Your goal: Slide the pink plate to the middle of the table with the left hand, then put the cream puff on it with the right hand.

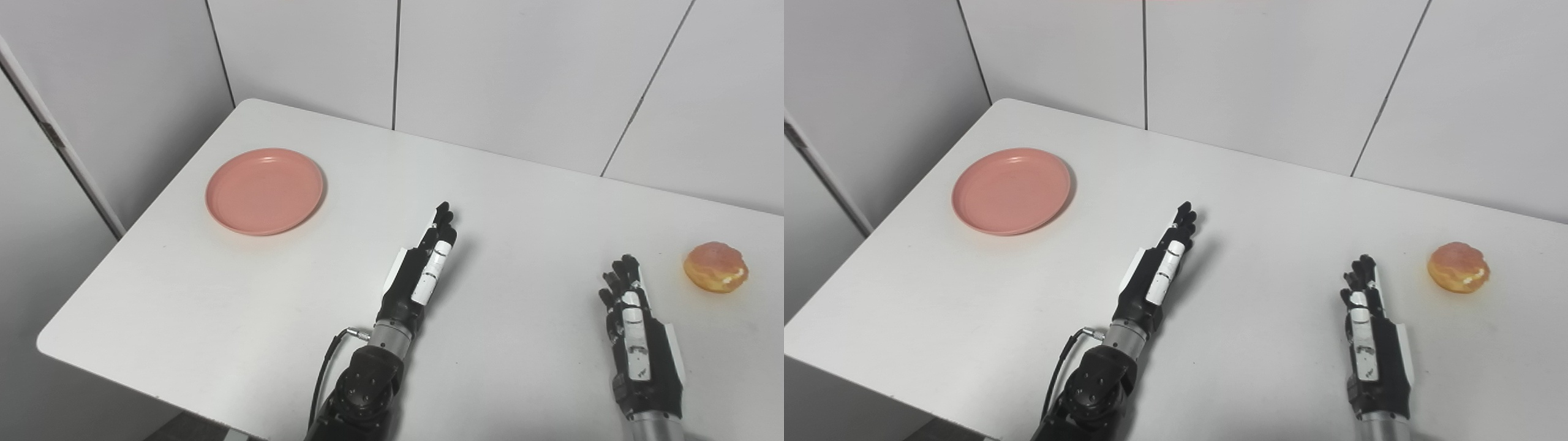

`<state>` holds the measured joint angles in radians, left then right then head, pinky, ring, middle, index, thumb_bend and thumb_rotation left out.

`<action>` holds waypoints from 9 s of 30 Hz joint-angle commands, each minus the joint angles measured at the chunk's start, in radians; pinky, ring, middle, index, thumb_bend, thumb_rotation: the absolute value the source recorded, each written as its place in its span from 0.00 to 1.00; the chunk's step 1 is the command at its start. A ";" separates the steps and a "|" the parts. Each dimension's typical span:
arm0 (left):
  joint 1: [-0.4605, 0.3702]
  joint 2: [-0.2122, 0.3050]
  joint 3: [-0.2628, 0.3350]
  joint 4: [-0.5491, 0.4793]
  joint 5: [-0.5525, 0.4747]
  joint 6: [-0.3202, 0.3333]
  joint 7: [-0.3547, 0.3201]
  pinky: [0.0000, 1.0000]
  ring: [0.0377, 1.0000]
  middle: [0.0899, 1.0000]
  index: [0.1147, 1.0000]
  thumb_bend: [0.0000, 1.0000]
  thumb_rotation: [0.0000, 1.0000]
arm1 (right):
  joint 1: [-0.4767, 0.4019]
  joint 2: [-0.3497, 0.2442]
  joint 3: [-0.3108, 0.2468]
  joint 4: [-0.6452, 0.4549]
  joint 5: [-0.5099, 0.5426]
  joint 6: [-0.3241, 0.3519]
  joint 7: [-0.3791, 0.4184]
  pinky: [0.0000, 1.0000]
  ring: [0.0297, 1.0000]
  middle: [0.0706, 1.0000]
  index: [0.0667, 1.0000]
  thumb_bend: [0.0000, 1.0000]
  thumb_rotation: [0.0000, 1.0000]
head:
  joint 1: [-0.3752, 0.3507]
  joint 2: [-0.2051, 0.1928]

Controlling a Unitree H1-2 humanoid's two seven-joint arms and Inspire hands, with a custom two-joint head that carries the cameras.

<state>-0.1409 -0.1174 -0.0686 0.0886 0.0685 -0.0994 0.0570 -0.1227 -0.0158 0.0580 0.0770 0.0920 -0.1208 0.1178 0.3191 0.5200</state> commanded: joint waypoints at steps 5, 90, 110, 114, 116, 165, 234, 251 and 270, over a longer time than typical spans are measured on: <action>-0.074 0.025 0.057 -0.019 -0.024 -0.040 0.016 0.98 0.98 0.98 0.95 0.67 1.00 | 0.003 -0.007 -0.004 0.002 -0.007 -0.052 0.007 1.00 1.00 1.00 1.00 0.60 0.93 | 0.002 0.001; -0.270 0.496 0.570 0.292 -0.206 -0.117 0.215 0.92 0.80 0.74 0.77 0.71 1.00 | -0.017 -0.051 -0.018 0.010 0.040 -0.037 0.062 1.00 1.00 1.00 1.00 0.61 0.89 | 0.034 0.038; -0.298 0.489 0.476 0.454 -0.205 -0.116 0.190 0.80 0.76 0.73 0.73 0.71 1.00 | -0.017 -0.039 -0.023 -0.003 0.048 -0.019 0.049 1.00 1.00 1.00 1.00 0.63 0.87 | 0.030 0.042; -0.301 0.495 0.445 0.482 -0.199 -0.135 0.172 0.81 0.78 0.75 0.76 0.74 1.00 | -0.015 -0.053 -0.017 -0.015 0.033 -0.020 0.056 1.00 1.00 1.00 1.00 0.59 0.90 | 0.030 0.044; -0.302 0.494 0.437 0.490 -0.192 -0.137 0.182 0.83 0.78 0.75 0.74 0.76 1.00 | -0.015 -0.053 -0.016 -0.017 0.029 -0.017 0.054 1.00 1.00 1.00 1.00 0.60 0.90 | 0.030 0.044; -0.295 0.433 0.347 0.431 -0.240 -0.039 0.080 0.90 0.82 0.77 0.79 0.77 1.00 | -0.019 -0.039 -0.026 -0.020 0.037 0.004 0.041 1.00 1.00 1.00 1.00 0.62 0.87 | 0.023 0.051; -0.199 0.330 0.087 0.126 -0.143 0.160 -0.129 0.95 0.87 0.83 0.88 0.72 1.00 | -0.036 0.027 -0.010 -0.040 -0.066 0.025 -0.052 1.00 0.99 0.98 0.99 0.57 0.83 | -0.292 0.098; -0.156 0.282 0.069 0.125 -0.245 0.172 -0.211 0.94 0.88 0.86 0.90 0.70 1.00 | -0.055 0.050 0.019 -0.009 -0.129 0.010 -0.083 1.00 1.00 0.98 1.00 0.60 0.88 | -0.416 0.102; -0.089 0.256 -0.004 0.055 -0.230 0.137 -0.242 0.98 0.91 0.88 0.92 0.72 1.00 | -0.065 0.060 0.038 0.019 -0.148 -0.004 -0.090 1.00 1.00 0.98 1.00 0.61 0.91 | -0.509 0.082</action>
<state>-0.2482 0.1525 -0.0423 0.1515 -0.1643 0.0148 -0.1346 -0.1650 0.0349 0.0869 0.1042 -0.0528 -0.0942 0.0276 -0.1825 0.6075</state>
